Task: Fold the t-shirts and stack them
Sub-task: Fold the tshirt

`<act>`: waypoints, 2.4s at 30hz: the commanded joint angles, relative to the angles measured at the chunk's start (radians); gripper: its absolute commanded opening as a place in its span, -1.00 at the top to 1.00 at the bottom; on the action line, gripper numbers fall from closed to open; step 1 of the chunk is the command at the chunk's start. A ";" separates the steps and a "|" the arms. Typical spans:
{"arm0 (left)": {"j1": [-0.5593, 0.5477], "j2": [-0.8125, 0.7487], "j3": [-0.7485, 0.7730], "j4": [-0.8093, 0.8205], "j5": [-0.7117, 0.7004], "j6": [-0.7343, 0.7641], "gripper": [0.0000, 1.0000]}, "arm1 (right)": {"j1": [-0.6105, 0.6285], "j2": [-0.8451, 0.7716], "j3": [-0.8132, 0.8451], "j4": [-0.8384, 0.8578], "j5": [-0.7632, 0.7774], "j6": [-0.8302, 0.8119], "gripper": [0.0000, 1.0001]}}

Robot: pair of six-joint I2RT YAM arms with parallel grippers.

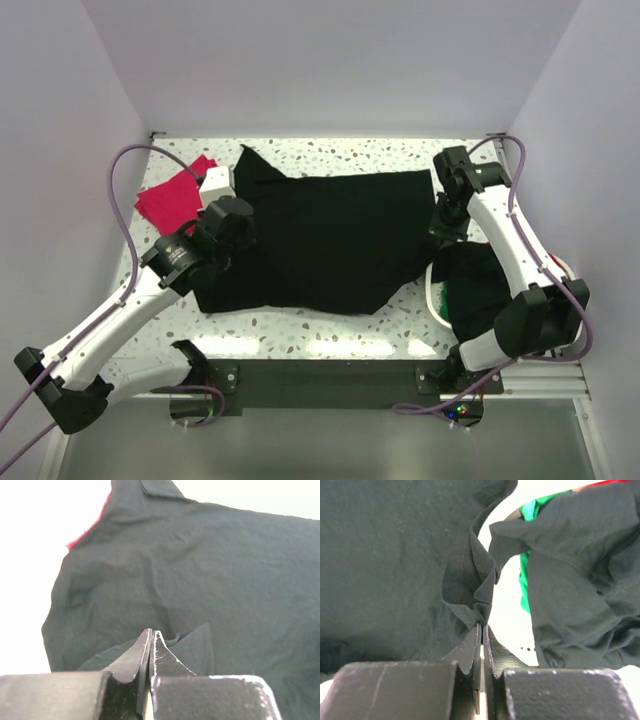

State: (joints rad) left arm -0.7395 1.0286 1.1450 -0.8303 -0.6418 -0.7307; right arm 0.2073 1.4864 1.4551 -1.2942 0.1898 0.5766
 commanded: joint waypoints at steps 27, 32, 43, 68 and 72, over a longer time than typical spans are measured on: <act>0.310 0.156 -0.031 0.425 0.269 0.430 1.00 | -0.074 0.287 0.222 0.032 0.017 -0.093 1.00; 0.331 0.209 -0.033 0.459 0.283 0.465 1.00 | -0.075 0.327 0.243 0.039 0.014 -0.092 1.00; 0.410 0.283 -0.034 0.546 0.315 0.519 1.00 | -0.082 0.403 0.320 0.039 0.031 -0.087 1.00; 0.434 0.071 -0.292 0.118 0.482 -0.053 -0.76 | 0.153 0.324 0.148 0.286 -0.256 -0.104 -0.15; 0.434 0.041 -0.402 0.221 0.573 -0.107 -0.77 | 0.210 0.337 0.039 0.361 -0.311 -0.080 -0.14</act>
State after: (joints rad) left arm -0.3096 1.0908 0.8013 -0.6682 -0.1738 -0.7296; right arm 0.4076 1.8412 1.5425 -1.0336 -0.0494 0.4618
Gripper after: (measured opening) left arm 0.882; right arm 0.574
